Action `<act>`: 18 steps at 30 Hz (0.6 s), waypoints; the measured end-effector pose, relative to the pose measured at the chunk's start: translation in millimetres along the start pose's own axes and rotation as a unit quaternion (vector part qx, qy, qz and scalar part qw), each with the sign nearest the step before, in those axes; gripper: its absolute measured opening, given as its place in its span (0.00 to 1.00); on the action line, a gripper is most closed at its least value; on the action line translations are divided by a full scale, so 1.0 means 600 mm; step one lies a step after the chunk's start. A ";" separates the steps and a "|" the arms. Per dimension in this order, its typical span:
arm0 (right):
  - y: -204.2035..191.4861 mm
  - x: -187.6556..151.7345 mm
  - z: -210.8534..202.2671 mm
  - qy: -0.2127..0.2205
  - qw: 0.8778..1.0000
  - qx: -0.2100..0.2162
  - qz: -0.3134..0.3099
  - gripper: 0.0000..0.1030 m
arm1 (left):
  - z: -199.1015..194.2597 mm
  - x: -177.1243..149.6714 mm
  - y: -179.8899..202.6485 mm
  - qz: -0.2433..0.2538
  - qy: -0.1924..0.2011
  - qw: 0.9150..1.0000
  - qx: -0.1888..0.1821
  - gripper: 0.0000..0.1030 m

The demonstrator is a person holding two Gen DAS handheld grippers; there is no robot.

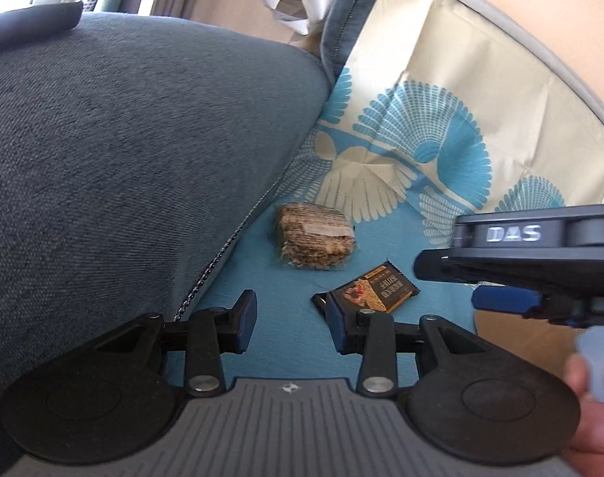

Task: Organize snacks
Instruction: 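Move both tools back and grasp the dark cracker bar with the right gripper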

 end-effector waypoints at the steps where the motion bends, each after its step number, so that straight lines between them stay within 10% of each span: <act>1: -0.002 0.006 0.014 -0.009 1.000 -0.003 0.002 0.66 | -0.001 0.000 -0.002 -0.001 0.001 1.000 -0.003 0.41; 8: -0.004 0.041 0.105 -0.060 0.997 -0.031 0.023 0.85 | -0.007 -0.002 -0.006 -0.003 0.006 1.000 -0.018 0.46; 18: -0.026 0.048 0.175 -0.096 0.993 -0.066 -0.016 0.81 | -0.012 -0.008 -0.007 0.001 0.009 1.000 -0.026 0.47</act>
Point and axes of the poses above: each gripper's, at about its wrist camera, not at the fingertips, and z roughly the way its jaws point, y to its right, x to its top, the point moved 8 cm from there along z, roughly the way its jaws point, and after that the axes turned 13 degrees about -y, right-handed, at the moved point
